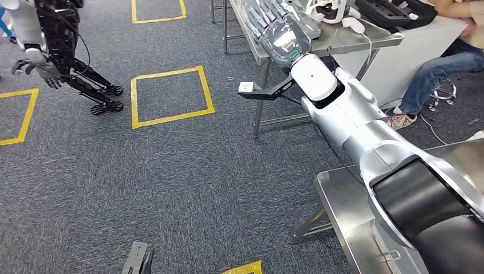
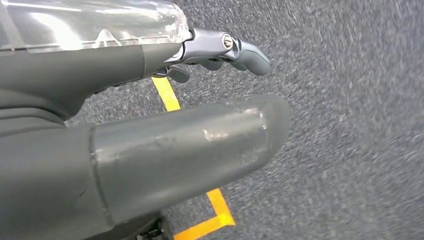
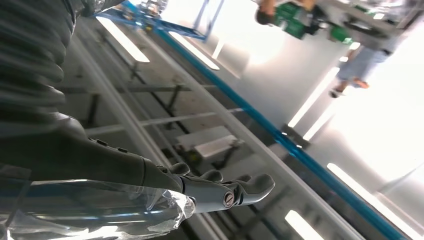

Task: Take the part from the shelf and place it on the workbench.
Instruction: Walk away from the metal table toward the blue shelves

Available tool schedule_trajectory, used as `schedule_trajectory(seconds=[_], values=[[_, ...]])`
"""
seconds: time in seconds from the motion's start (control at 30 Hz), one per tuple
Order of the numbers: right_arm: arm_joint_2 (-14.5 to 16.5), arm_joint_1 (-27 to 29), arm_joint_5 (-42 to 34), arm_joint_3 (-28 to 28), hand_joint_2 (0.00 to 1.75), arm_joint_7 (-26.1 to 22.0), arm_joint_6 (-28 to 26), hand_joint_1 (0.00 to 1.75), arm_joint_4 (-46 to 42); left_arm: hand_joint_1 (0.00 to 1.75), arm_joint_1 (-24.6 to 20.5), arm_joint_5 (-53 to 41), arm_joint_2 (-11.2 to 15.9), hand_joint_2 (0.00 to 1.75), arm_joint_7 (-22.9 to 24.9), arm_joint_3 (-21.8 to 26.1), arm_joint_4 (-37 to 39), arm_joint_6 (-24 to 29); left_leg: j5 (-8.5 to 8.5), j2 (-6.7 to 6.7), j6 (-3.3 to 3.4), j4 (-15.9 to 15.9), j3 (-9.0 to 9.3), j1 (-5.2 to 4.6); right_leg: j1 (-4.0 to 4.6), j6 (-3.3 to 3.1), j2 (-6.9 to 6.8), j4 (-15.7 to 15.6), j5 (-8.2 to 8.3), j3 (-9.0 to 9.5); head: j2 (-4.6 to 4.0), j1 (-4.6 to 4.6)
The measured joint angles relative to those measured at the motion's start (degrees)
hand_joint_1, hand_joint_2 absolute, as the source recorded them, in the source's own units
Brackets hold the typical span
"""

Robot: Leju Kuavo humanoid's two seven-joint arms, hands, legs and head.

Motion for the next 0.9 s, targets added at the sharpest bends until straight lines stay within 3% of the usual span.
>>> schedule_trajectory(seconds=[0.03, 0.07, 0.1, 0.13, 0.2, 0.27, 0.33, 0.37, 0.43, 0.5, 0.57, 0.6, 0.67, 0.73, 0.77, 0.83, 0.87, 0.9], values=[[0.1, 0.4, 0.2, 0.0, 1.75, -0.2, 0.0, 0.0, 0.0, 0.0, 0.0, 0.1, 0.0, 0.0, -0.2, 0.1, 0.0, 0.0, 0.0, -0.8, 0.11, 0.0, 0.01, -0.11, 0.09, -0.14, 0.53, 3.1, -0.82, -1.8, 0.0, 0.01], [0.2, 0.8, 0.4, 0.0, 1.75, -0.3, 0.0, 0.0, 0.1, 0.0, 0.1, 0.3, 0.0, 0.0, -0.3, 0.2, 0.0, -0.1, 0.01, -1.65, 0.19, 0.0, 0.02, -0.25, 0.2, -0.37, 0.79, 4.5, -0.54, -2.87, 0.0, 0.01], [0.3, 1.1, 0.5, -0.1, 1.75, -0.5, 0.0, 0.0, 0.1, 0.0, 0.2, 0.4, 0.0, 0.0, -0.5, 0.3, 0.0, -0.1, 0.02, -2.53, 0.23, 0.0, 0.05, -0.4, 0.32, -0.72, 1.0, 3.5, 0.9, -2.88, 0.0, 0.01], [0.5, 1.3, 0.6, -0.2, 1.75, -0.7, 0.0, 0.0, 0.1, 0.0, 0.3, 0.5, 0.0, 0.0, -0.5, 0.4, 0.0, -0.1, 0.03, -3.4, 0.25, 0.1, 0.09, -0.55, 0.46, -1.23, 1.5, 0.7, 3.18, -1.93, 0.0, 0.01], [0.7, 1.3, 0.6, -0.5, 1.75, -0.9, 0.0, 0.0, 0.2, 0.0, 0.4, 0.7, -0.2, 0.0, -0.6, 0.5, 0.0, -0.2, 0.08, -4.85, 0.17, 0.2, -0.01, -0.63, 0.62, -2.45, 4.49, -6.7, 7.2, 0.91, 0.0, -0.03], [1.0, 1.3, 0.6, -0.6, 1.75, -1.1, 0.0, 0.0, 0.2, 0.0, 0.4, 0.8, -0.3, 0.0, -0.7, 0.6, 0.0, -0.3, 0.25, -6.05, -0.21, 0.2, -0.44, -0.22, 0.77, -2.98, 6.65, -10.5, 8.45, 2.4, 0.0, -0.06], [1.5, 1.4, 0.6, -0.6, 1.75, -1.2, 0.0, 0.0, 0.2, 0.0, 0.5, 0.8, -0.3, 0.0, -0.7, 0.8, 0.0, -0.3, 0.56, -7.51, -0.94, -0.1, -0.65, 0.11, 0.83, -2.93, 5.62, -11.5, 8.53, 2.96, 0.0, -0.06], [1.7, 1.5, 0.6, -0.7, 1.75, -1.2, 0.0, 0.0, 0.2, 0.0, 0.7, 0.7, -0.3, 0.0, -0.6, 0.8, 0.0, -0.3, 0.47, -7.24, -1.25, 0.0, -0.7, -0.02, 0.7, -2.94, 4.77, -12.2, 8.7, 3.46, 0.0, -0.07], [2.1, 1.5, 0.6, -0.7, 1.75, -1.3, 0.0, 0.0, 0.3, 0.0, 1.0, 0.6, -0.3, 0.0, -0.2, 0.8, 0.0, -0.3, -1.24, -4.18, -1.78, 2.7, -1.87, -0.37, 0.35, -3.04, 2.92, -13.5, 9.08, 4.59, 0.0, -0.14], [2.2, 1.8, 0.7, -0.7, 1.75, -1.3, 0.0, 0.0, 0.6, 0.0, 1.1, 0.4, -0.2, 0.0, 0.3, 0.8, 0.0, -0.2, -4.54, -0.46, -2.32, 9.5, -5.11, -0.11, 0.46, -3.13, 1.07, -14.0, 9.05, 5.18, 0.0, -0.22], [2.2, 2.5, 1.1, -0.7, 1.75, -1.3, 0.0, 0.0, 1.1, 0.0, 1.4, 0.4, -0.2, 0.0, 0.5, 0.9, 0.0, -0.1, -6.03, 0.77, -2.89, 14.7, -7.76, 0.43, 0.45, -2.99, -0.75, -13.9, 8.78, 5.33, 0.0, -0.22], [2.2, 2.9, 1.2, -0.7, 1.75, -1.3, 0.0, 0.0, 1.4, 0.0, 1.6, 0.5, -0.2, 0.0, 0.6, 0.9, 0.0, 0.0, -5.37, 1.06, -3.15, 14.4, -7.66, 0.66, 0.4, -2.83, -1.58, -13.7, 8.61, 5.34, 0.0, -0.22], [2.3, 3.3, 1.4, -0.7, 1.75, -1.2, -0.1, 0.0, 1.8, 0.0, 1.9, 0.6, -0.2, 0.0, 0.6, 0.9, 0.0, 0.0, -2.02, 2.49, -3.51, 7.9, -4.19, 0.96, 0.28, -2.33, -3.06, -13.2, 8.04, 5.36, 0.0, -0.22], [2.6, 3.3, 1.5, -0.7, 1.75, -1.1, -0.2, 0.0, 2.3, 0.0, 1.8, 0.7, -0.3, 0.0, 0.6, 0.9, 0.0, 0.0, -0.07, 4.34, -3.16, 1.6, -0.72, 0.62, 0.56, -1.63, -4.22, -12.5, 7.31, 5.24, 0.0, -0.16], [2.8, 3.3, 1.5, -0.7, 1.75, -1.0, -0.3, 0.0, 2.6, 0.0, 1.8, 0.8, -0.3, 0.0, 0.5, 0.9, 0.0, 0.0, 0.05, 4.74, -2.75, 0.3, -0.08, 0.39, 0.75, -1.3, -4.71, -12.2, 7.04, 5.24, 0.0, -0.11], [3.2, 3.4, 1.6, -0.7, 1.75, -0.9, -0.4, 0.0, 3.2, 0.0, 1.8, 0.8, -0.3, 0.0, 0.4, 1.0, 0.0, 0.0, -0.11, 3.65, -1.75, 0.1, -0.19, 0.19, 0.84, -0.76, -5.73, -12.2, 6.76, 5.42, 0.0, 0.0], [3.4, 3.4, 1.6, -0.7, 1.75, -0.9, -0.5, 0.0, 3.4, 0.0, 1.9, 0.8, -0.3, 0.0, 0.4, 1.0, 0.0, 0.0, -0.05, 3.07, -1.41, 0.0, -0.17, 0.23, 0.69, -0.45, -5.77, -12.0, 6.43, 5.51, 0.0, -0.02], [3.6, 3.4, 1.6, -0.7, 1.75, -0.9, -0.7, 0.0, 3.6, 0.0, 1.9, 0.8, -0.4, 0.0, 0.3, 1.0, 0.0, -0.1, 0.01, 2.5, -1.07, -0.1, -0.12, 0.3, 0.46, -0.19, -4.88, -11.3, 5.69, 5.3, 0.0, -0.02]])
